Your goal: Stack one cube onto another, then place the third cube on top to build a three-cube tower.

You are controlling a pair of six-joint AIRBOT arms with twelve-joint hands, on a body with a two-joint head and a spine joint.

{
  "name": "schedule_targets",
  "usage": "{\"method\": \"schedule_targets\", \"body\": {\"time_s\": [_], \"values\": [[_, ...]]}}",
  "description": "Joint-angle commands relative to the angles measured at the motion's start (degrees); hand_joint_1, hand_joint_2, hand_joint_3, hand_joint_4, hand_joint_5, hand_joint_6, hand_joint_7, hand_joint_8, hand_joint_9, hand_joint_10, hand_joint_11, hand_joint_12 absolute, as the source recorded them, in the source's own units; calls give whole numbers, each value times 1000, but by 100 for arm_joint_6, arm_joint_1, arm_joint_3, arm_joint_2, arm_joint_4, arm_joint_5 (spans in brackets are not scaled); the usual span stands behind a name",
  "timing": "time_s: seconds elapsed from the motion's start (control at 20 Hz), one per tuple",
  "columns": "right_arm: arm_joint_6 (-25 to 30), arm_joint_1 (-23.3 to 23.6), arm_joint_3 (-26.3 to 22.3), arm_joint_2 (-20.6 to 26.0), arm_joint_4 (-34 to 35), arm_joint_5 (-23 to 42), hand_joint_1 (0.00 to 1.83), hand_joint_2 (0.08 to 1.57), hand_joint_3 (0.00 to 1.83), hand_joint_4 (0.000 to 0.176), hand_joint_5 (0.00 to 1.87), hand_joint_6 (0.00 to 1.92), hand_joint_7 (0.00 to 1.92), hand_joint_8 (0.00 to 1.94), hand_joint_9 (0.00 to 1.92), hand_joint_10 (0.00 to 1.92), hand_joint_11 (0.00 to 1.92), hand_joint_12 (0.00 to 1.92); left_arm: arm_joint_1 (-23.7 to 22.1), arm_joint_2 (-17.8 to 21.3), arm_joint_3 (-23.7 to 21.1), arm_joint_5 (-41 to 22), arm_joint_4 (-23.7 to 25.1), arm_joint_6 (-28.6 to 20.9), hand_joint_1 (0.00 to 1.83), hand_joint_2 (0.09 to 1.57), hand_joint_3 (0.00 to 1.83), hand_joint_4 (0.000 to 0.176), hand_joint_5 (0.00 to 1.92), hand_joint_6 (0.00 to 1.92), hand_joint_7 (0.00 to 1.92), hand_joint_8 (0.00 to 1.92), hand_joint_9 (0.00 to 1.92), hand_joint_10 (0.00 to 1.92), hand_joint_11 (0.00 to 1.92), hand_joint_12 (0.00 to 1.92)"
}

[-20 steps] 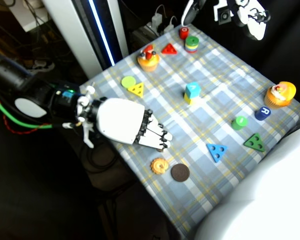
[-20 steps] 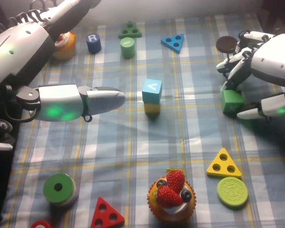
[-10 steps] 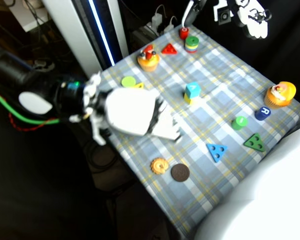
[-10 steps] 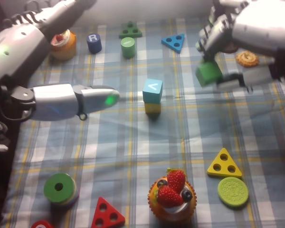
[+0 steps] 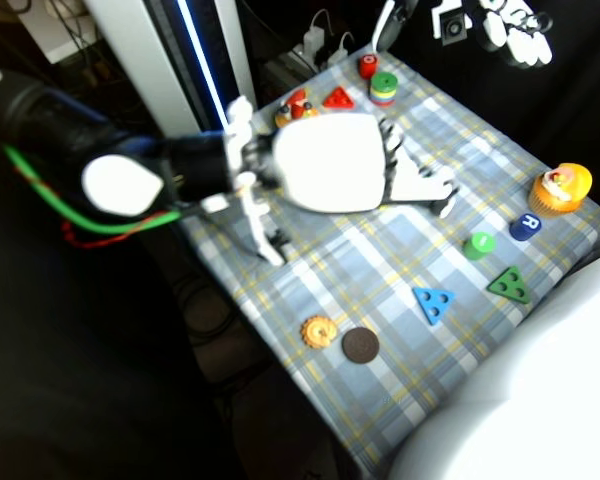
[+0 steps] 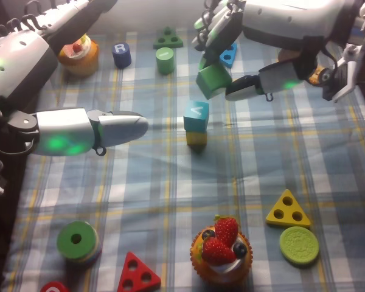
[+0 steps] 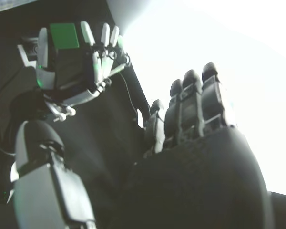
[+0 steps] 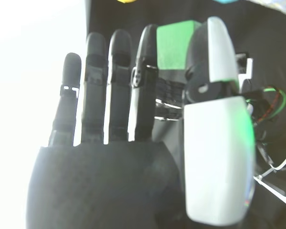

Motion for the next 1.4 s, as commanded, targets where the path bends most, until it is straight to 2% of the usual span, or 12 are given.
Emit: {"method": "schedule_targets", "body": {"time_s": [0.0,0.1,0.3,0.45,0.55,0.65,0.7,0.85,0.95,1.05,1.1,1.35], "values": [[37,89,29,-28,226,533,1187,1048,0,0,1134,712,842,2,621,5,0,1164,-33,28,2,-663,170,-27,662,821,0,176,45,3,84,3,102,0,3,337],[53,89,29,-78,192,535,1186,1051,0,0,1128,722,823,1,592,5,0,1049,-34,28,2,-658,170,-27,669,826,0,176,27,1,81,1,104,1,0,367],[64,88,70,-220,114,533,1187,1046,0,0,1139,701,829,1,617,10,0,1080,-32,28,7,-646,156,-27,712,809,0,176,21,2,81,2,108,2,0,366],[82,88,104,-311,58,533,1184,1044,0,0,1145,692,831,1,606,2,0,1007,-33,27,26,-611,130,-27,712,819,1,176,10,1,80,2,99,3,0,365],[83,88,110,-333,52,534,1183,1046,0,0,1142,696,835,2,601,2,0,903,-34,27,32,-602,128,-27,741,816,0,176,17,2,86,4,95,5,0,277],[83,87,122,-355,44,533,1183,1044,0,0,1146,691,831,3,509,16,0,595,-35,26,35,-594,128,-27,741,819,0,176,17,1,83,0,87,1,0,199],[83,87,131,-367,38,533,1180,1050,1,0,1131,716,826,1,492,9,0,525,-35,26,37,-590,128,-27,747,817,0,176,19,1,81,0,85,1,0,192],[83,86,150,-384,33,532,1184,1046,0,0,1141,699,833,2,501,5,0,574,-37,26,45,-588,129,-27,759,806,0,176,36,1,100,1,112,3,0,263],[83,86,156,-388,32,531,1184,1047,0,0,1137,707,836,1,496,1,0,636,-37,26,46,-583,130,-27,760,811,1,176,24,0,95,2,105,3,0,217],[83,83,156,-394,30,528,1183,1049,0,0,1132,715,829,0,480,0,0,617,-39,26,47,-584,130,-27,743,816,1,176,22,0,100,0,114,2,0,252],[83,77,156,-396,27,521,1183,1050,0,0,1131,717,822,0,482,2,0,612,-39,26,48,-584,130,-27,743,817,1,176,29,1,95,1,106,2,0,206],[94,40,160,-396,21,461,1186,1049,0,0,1134,711,790,2,504,1,0,761,-46,26,46,-588,130,-27,725,810,0,176,33,2,90,1,102,1,0,251]]}}
